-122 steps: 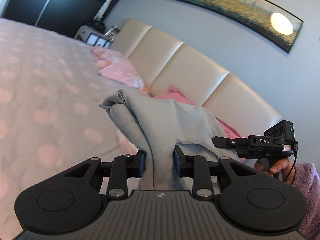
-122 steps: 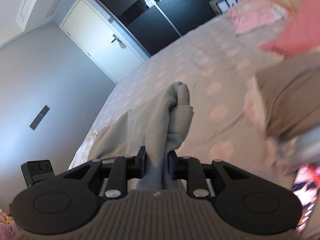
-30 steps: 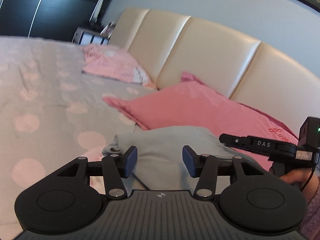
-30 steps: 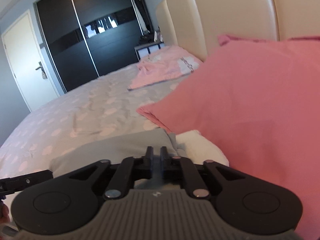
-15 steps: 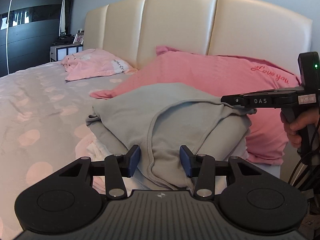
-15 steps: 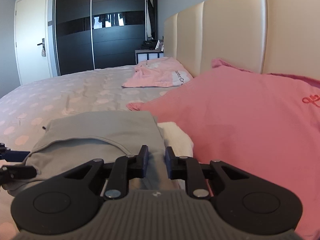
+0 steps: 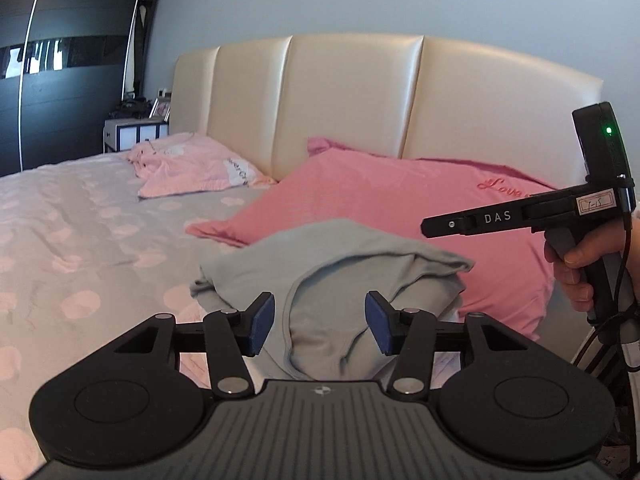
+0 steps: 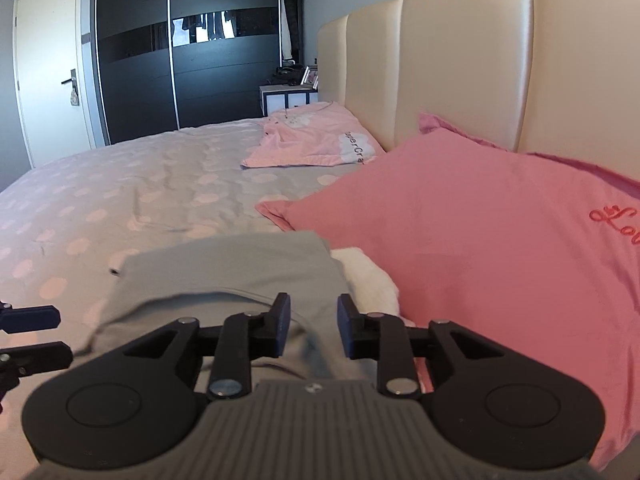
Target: Fold clothes
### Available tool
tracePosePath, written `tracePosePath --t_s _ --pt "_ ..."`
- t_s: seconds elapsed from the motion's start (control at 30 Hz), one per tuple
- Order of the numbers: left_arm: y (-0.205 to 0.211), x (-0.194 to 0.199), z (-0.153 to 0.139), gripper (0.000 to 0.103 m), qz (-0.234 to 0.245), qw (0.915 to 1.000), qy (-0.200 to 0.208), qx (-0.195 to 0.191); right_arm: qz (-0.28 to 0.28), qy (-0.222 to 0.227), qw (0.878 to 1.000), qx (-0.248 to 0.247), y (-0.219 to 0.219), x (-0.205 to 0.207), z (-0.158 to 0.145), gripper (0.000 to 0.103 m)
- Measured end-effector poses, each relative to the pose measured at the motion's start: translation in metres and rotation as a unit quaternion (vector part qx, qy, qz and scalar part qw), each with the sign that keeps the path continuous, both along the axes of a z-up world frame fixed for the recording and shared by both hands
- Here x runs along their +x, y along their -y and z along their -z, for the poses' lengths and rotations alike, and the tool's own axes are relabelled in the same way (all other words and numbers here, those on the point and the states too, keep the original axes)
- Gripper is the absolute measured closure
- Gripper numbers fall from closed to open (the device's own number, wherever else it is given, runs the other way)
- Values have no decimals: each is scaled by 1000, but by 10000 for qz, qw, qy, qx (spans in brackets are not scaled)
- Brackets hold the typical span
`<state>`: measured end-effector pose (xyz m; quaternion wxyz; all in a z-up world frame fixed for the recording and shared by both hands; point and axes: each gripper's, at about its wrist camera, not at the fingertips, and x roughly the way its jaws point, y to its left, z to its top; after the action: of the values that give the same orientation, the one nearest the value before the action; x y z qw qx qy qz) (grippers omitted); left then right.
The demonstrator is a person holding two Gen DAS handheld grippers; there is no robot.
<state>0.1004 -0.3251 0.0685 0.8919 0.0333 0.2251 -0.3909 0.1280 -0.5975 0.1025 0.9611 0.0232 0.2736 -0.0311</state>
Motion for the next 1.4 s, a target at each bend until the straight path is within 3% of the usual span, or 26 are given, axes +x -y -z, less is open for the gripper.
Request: tracePosePath --t_s 0.17,0.3,0.33,0.4,0.53,0.7,0.9,1.07,1.23,1.4 --pt "-29 -17 -33 51 -113 9997 187 -107 -309 119 9994 141 -40 -26 -36 57" --pt "-67 -32 -57 47 -317 9990 233 -214 -662 176 9972 293 -81 -47 -56 54" --pt "-77 -36 -63 46 -373 9987 247 -228 -740 185 9965 338 -91 -53 -59 49" --pt "-96 -44 -74 45 -529 9981 236 -223 -933 252 9947 362 -111 -64 -63 40" --pt "-135 -65 -90 40 -870 9957 311 -36 -1266 356 9906 386 -155 -88 -62 37" --pt "-185 -95 -100 33 -1472 9879 458 143 -1596 301 9838 763 -205 -113 -46 31" --pt "-237 -123 -84 32 -2420 9672 602 475 -1907 140 9766 982 -269 -132 -20 28" --pt "-270 -130 -58 32 -3088 9482 381 642 -1955 63 9755 1012 -313 -143 1 28" --pt "-282 -131 -37 32 -3346 9393 367 668 -1801 84 9811 704 -347 -153 27 28" --pt "-286 -140 -20 27 -3488 9317 613 806 -1640 87 9852 493 -367 -159 49 23"
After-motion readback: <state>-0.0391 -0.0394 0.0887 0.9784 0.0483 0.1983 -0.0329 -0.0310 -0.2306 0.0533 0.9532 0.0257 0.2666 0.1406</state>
